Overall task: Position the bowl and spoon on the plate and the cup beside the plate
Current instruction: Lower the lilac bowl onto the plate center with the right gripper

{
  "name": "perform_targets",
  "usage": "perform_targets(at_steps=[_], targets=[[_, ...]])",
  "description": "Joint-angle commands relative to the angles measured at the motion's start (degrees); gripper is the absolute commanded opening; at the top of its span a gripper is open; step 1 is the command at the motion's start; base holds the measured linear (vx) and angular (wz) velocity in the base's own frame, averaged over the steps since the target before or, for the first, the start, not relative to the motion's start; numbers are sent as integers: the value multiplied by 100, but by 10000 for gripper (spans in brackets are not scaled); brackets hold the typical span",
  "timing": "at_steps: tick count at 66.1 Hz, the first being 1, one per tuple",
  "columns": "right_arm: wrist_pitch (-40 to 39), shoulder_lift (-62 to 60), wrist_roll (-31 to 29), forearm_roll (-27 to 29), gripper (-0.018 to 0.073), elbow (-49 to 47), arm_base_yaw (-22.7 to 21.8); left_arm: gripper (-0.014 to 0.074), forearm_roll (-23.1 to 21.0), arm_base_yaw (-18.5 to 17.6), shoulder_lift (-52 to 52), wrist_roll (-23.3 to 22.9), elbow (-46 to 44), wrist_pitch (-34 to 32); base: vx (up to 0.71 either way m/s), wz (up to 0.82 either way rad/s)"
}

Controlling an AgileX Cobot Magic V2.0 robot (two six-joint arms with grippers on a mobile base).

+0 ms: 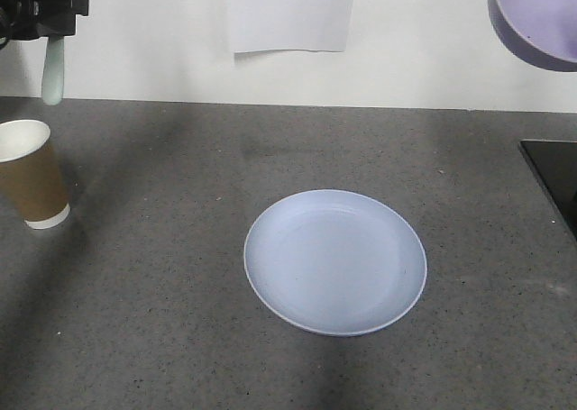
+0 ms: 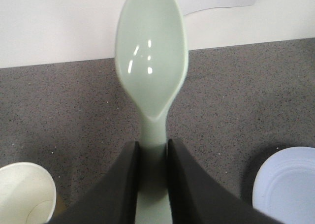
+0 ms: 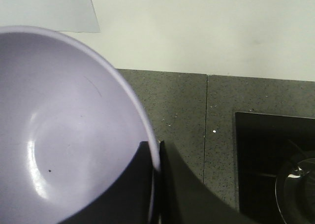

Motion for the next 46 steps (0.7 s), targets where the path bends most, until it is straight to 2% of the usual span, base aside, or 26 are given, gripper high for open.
perform_targets(at_steps=[1,7,14,31,39,46], targets=[[-130,-54,-367,360,-3,-178,69,-6,-76,-34,-209,0,-179,-435,0,0],[136,165,-381,311,0,-166,384,-6,-81,-34,-209,155,-179,-448,0,0],[378,524,-376,125,3,-166,970,-6,-124,-34,-209,287,-179,-448,0,0],[507,1634,149,-1214,10,-166,2404,-6,-229,-34,-209,419,-179,-366,0,0],[523,2115,252,-1284,13,-166,2767,-6,-229,-34,-209,419,-179,-318,0,0],[512,2446,266,-1176,15,-166,2899,-6,-229,-34,-209,419,-179,-246,0,0]])
